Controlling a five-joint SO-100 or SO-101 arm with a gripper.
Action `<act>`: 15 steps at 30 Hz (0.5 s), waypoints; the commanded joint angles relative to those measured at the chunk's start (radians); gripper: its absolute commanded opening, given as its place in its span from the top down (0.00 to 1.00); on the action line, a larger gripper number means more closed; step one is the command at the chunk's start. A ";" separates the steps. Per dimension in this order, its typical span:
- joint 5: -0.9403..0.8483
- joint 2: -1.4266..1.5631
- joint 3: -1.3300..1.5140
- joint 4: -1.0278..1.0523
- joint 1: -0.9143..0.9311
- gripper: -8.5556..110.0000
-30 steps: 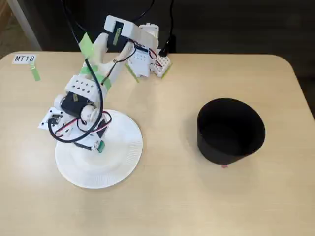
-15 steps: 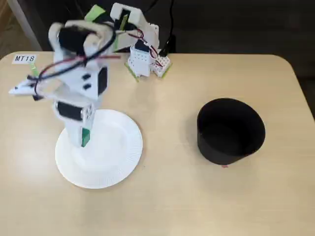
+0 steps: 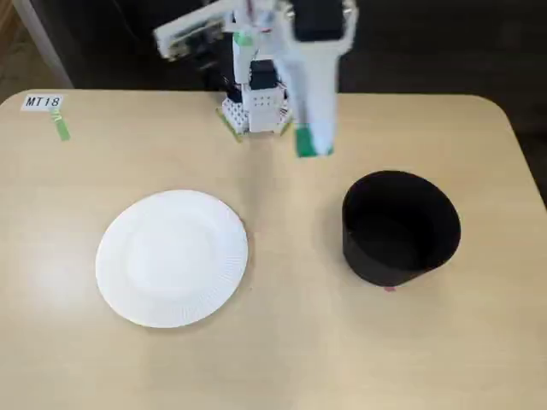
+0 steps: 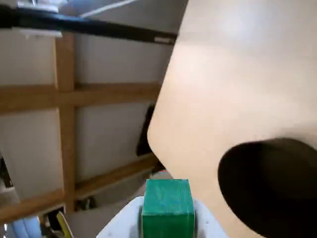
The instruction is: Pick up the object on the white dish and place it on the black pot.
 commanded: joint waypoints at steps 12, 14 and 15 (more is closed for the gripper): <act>0.021 -0.175 0.276 0.005 -0.307 0.93; 0.020 -0.247 0.267 0.005 -0.322 0.93; 0.018 -0.282 0.264 0.002 -0.328 0.93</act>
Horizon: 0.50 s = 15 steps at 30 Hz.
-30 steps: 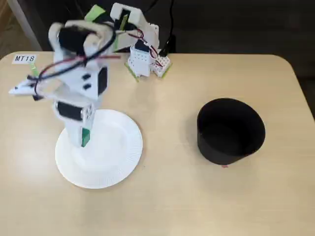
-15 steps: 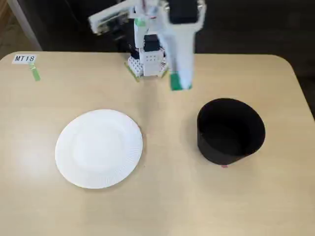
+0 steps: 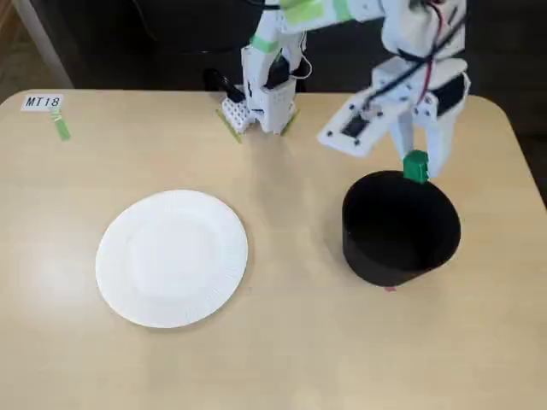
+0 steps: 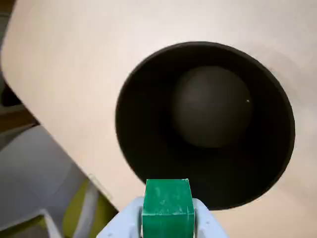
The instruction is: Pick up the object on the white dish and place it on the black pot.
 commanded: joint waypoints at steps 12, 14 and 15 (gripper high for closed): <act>-0.026 -0.293 -0.044 0.000 -0.044 0.93; -0.021 -0.313 -0.069 0.000 -0.049 0.93; -0.017 -0.322 -0.083 0.000 -0.051 0.93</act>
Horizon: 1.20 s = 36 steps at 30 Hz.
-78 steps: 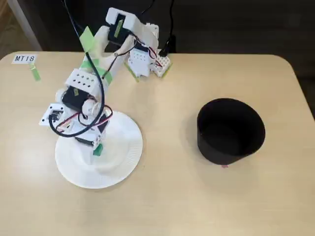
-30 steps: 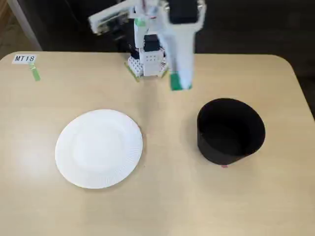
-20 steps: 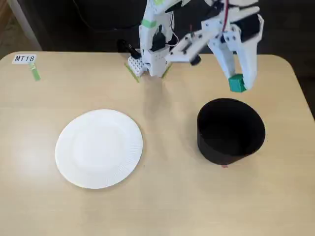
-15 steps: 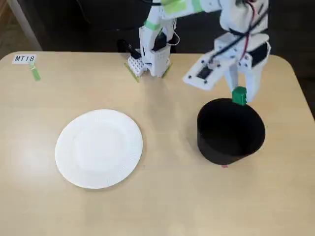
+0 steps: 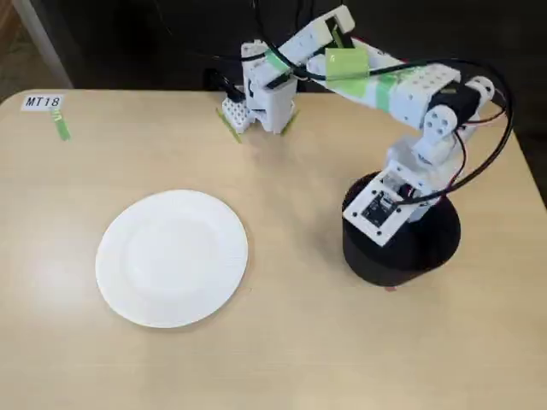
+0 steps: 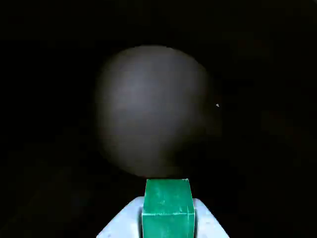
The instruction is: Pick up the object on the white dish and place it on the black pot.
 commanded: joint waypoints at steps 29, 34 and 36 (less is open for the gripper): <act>0.017 0.242 -0.236 0.006 0.080 0.93; 0.057 0.341 -0.469 0.006 0.183 0.93; 0.083 0.405 -0.506 0.006 0.245 0.93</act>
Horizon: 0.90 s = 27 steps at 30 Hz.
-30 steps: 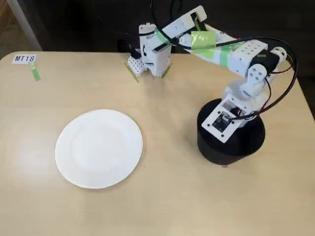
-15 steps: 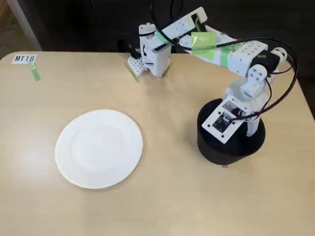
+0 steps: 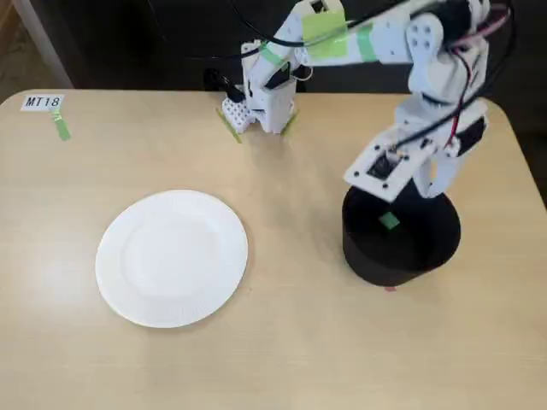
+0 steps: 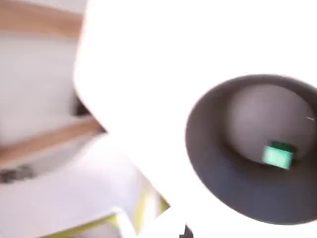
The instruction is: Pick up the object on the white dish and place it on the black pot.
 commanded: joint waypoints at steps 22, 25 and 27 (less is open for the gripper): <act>0.106 1.017 0.422 0.005 0.494 0.93; 0.107 1.028 0.457 0.003 0.423 0.93; 0.097 1.046 0.529 -0.014 0.422 0.93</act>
